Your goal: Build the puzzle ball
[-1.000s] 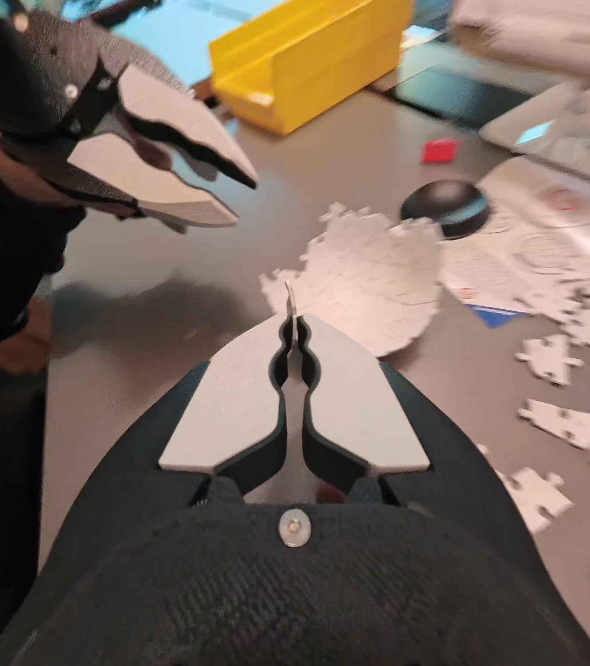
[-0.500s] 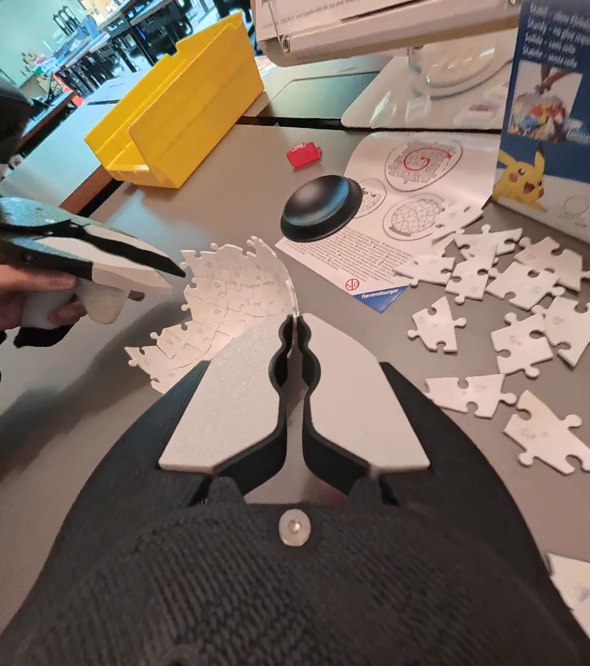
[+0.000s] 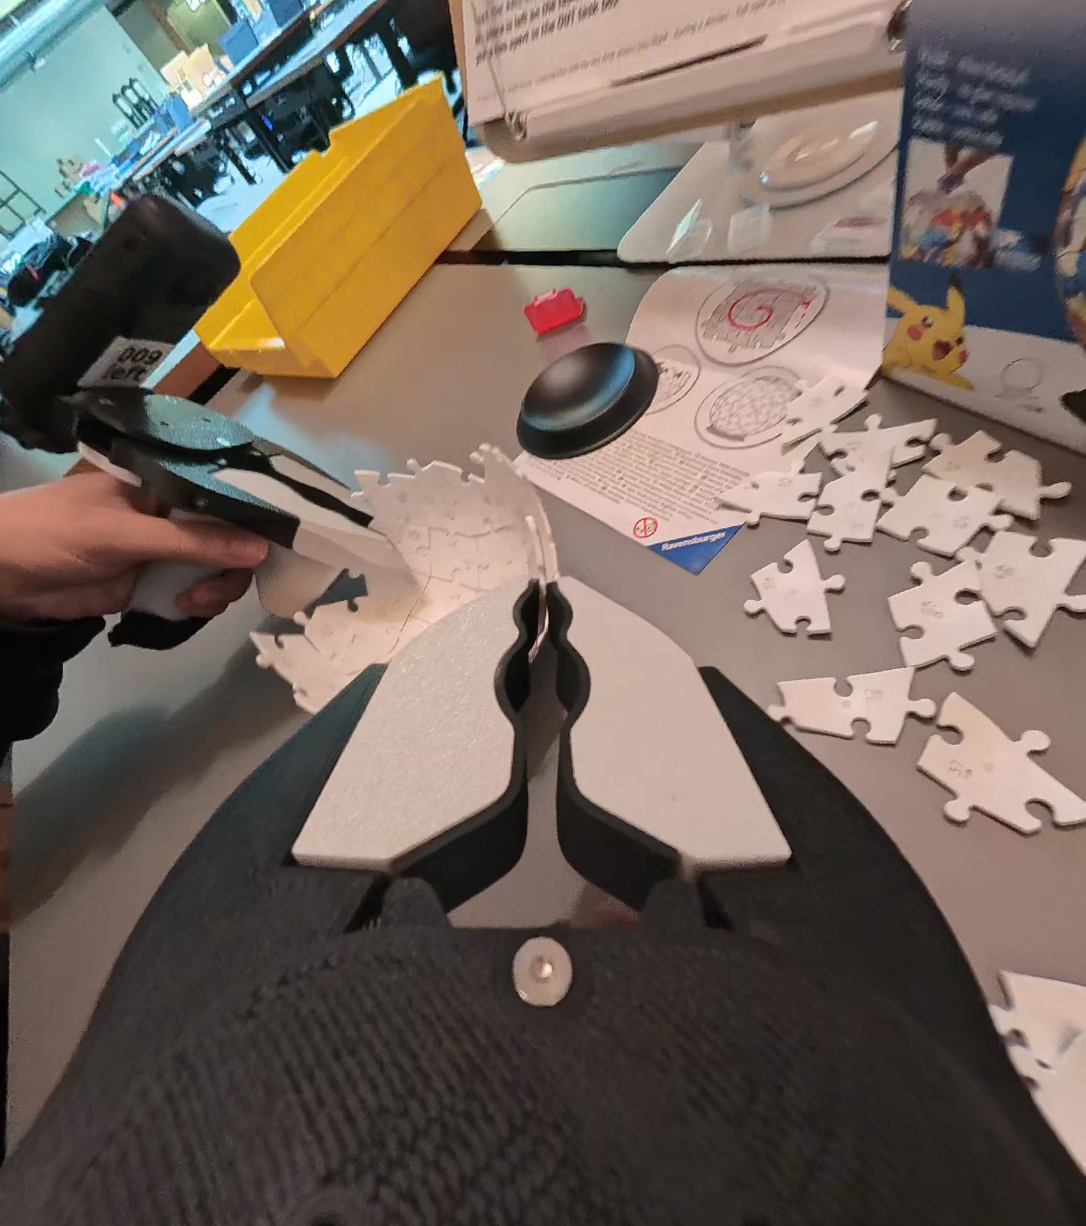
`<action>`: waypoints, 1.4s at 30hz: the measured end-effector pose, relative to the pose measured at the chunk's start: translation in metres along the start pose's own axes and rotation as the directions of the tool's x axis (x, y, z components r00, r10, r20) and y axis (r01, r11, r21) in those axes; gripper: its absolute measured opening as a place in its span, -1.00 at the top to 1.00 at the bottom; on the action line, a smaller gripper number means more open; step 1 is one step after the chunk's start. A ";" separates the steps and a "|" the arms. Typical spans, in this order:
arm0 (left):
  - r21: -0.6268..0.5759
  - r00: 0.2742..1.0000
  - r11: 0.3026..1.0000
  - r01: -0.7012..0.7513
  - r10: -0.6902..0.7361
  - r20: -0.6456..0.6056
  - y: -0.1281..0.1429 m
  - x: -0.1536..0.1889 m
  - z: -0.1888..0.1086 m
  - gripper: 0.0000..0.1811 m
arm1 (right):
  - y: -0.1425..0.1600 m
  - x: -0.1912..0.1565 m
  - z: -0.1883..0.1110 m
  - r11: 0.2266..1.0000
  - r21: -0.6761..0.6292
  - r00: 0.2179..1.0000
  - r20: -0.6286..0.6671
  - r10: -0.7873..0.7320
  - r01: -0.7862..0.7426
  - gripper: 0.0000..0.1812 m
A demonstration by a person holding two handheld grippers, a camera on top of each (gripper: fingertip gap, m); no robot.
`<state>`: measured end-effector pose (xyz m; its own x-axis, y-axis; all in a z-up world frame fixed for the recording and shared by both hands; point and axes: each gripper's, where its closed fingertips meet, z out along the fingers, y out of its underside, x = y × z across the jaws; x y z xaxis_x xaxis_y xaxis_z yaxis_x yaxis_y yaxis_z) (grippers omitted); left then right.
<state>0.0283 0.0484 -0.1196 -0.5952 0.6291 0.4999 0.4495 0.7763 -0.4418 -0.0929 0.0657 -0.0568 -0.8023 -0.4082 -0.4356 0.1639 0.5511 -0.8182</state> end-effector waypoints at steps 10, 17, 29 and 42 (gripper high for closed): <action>-0.304 0.956 0.912 -0.275 0.292 0.010 -0.004 -0.001 -0.021 0.96 | -0.008 -0.013 -0.014 0.994 0.106 1.000 0.017 0.008 -0.010 0.97; -0.649 0.722 0.627 -0.431 0.671 0.168 -0.028 -0.009 -0.055 0.98 | 0.018 -0.032 -0.017 0.981 0.182 0.997 -0.032 0.070 -0.063 0.98; -0.892 0.627 0.374 -0.254 0.766 0.143 -0.017 0.007 -0.056 0.97 | 0.057 -0.054 0.015 0.912 0.196 0.933 0.039 0.359 -0.359 0.98; -0.940 0.641 0.271 -0.208 0.764 0.079 -0.003 0.003 -0.056 0.98 | 0.084 -0.056 0.028 0.917 0.043 0.917 -0.018 0.397 -0.396 0.96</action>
<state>0.0625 0.0498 -0.0756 -0.0903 0.9930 -0.0760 0.8717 0.1157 0.4762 -0.0178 0.1144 -0.1113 -0.6814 -0.1421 -0.7180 0.4930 0.6360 -0.5937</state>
